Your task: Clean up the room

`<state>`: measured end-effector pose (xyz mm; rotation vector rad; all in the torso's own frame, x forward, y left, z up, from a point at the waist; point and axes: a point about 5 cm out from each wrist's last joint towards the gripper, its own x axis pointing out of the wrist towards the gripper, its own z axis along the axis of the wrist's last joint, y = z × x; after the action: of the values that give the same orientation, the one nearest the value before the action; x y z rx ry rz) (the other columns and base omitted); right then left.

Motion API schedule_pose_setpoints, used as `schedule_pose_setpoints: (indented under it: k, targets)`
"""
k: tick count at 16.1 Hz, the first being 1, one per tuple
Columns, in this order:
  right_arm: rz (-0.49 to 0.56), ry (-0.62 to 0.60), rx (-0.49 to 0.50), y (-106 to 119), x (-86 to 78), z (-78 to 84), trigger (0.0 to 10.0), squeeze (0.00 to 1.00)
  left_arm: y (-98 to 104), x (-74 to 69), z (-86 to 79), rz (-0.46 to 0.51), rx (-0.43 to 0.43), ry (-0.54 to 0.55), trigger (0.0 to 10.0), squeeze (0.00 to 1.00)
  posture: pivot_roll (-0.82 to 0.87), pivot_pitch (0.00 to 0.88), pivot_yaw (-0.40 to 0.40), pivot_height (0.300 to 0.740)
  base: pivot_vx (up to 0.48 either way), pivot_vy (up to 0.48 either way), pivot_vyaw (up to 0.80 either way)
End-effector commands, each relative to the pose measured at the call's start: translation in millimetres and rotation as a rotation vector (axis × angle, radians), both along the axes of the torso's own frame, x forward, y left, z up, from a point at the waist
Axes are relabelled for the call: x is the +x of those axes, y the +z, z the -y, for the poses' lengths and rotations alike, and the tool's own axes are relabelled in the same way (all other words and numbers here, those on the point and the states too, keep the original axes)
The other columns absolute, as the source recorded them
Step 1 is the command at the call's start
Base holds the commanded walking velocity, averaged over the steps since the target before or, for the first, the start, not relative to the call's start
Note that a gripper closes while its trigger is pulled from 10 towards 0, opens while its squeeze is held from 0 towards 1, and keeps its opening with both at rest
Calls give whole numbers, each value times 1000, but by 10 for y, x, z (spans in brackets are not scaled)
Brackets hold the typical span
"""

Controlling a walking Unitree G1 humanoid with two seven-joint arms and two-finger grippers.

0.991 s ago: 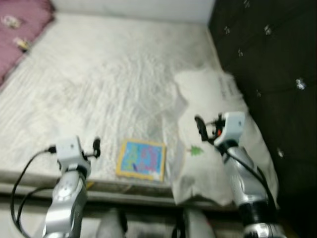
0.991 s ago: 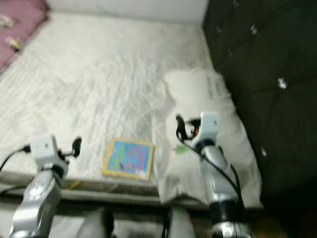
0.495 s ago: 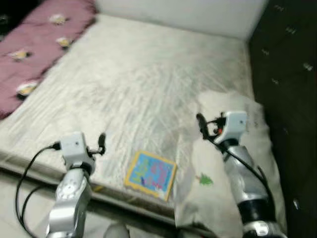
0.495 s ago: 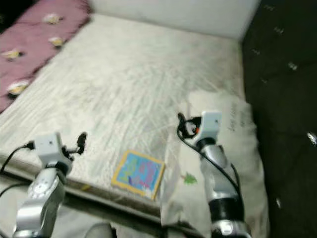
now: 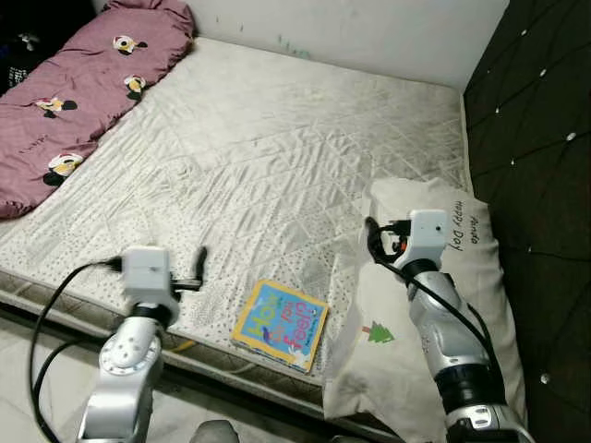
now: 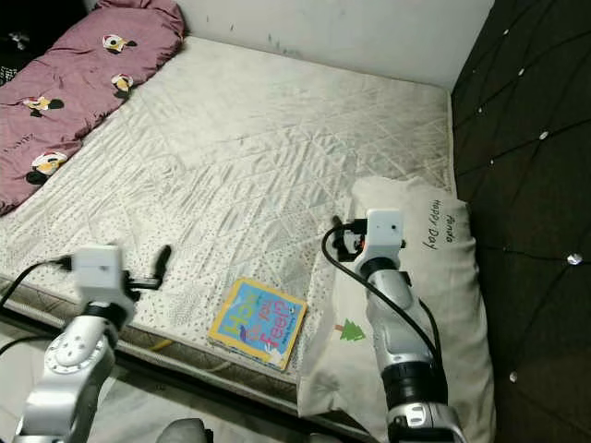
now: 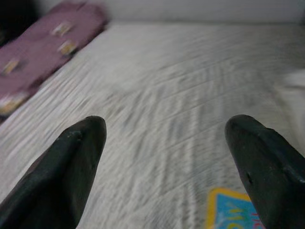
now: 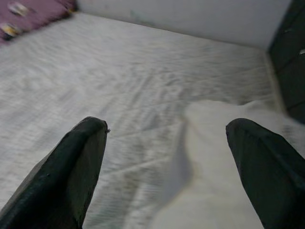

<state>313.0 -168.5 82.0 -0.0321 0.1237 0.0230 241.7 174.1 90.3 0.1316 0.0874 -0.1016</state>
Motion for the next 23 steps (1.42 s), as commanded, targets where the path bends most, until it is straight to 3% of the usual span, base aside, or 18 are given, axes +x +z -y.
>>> schedule_pose_setpoints:
  k: [1,2,3,4,5,7,8,9,12,13,16,20,23]
  targets:
    - [14,16,86,72,37,-3,10000,0,27,0,68,20,38,-54,10000,0,59,0,-99,740,0,0,0]
    - [-5,-33,141,73,35,39,10000,0,52,10,80,43,74,-77,10000,0,61,0,-100,740,0,0,0]
    - [47,-83,28,118,27,124,10000,0,101,4,35,53,61,-67,10000,0,61,0,-108,740,0,0,0]
    - [34,-53,-1,92,-25,140,10000,0,81,-46,-17,30,59,-21,10000,0,54,0,-100,740,0,0,0]
    - [4,-33,74,57,-74,131,10000,0,16,-123,-23,-5,35,-12,10000,0,45,0,-91,740,0,0,0]
    - [61,18,62,119,-186,129,10000,0,-114,-282,-3,-49,6,35,10000,0,1,0,-64,740,0,0,0]
    - [77,8,-5,148,-309,228,10000,0,-61,-298,-40,-7,37,69,10000,0,-27,0,-57,740,0,0,0]
    - [56,-16,-42,95,-474,370,10000,0,-35,-297,-126,-4,-5,152,10000,0,-27,0,-61,740,0,0,0]
    - [-38,-57,-47,-74,-758,584,10000,0,8,-345,-249,12,-6,237,10000,0,-19,0,-68,740,0,0,0]
    - [-56,-41,-32,-84,-725,546,10000,0,15,-353,-252,-1,-49,249,10000,0,-15,0,-67,740,0,0,-800]
    - [-19,-14,-9,-7,-522,392,10000,0,57,-296,-157,8,-70,218,10000,0,-2,0,-62,740,0,0,-800]
    - [-13,12,3,35,-494,338,10000,0,58,-273,-84,-2,-112,205,10000,0,-3,0,-62,740,0,140,-667]
    - [-2,27,19,66,-444,286,10000,0,57,-260,-44,-9,-123,192,10000,0,-5,0,-63,740,0,371,0]
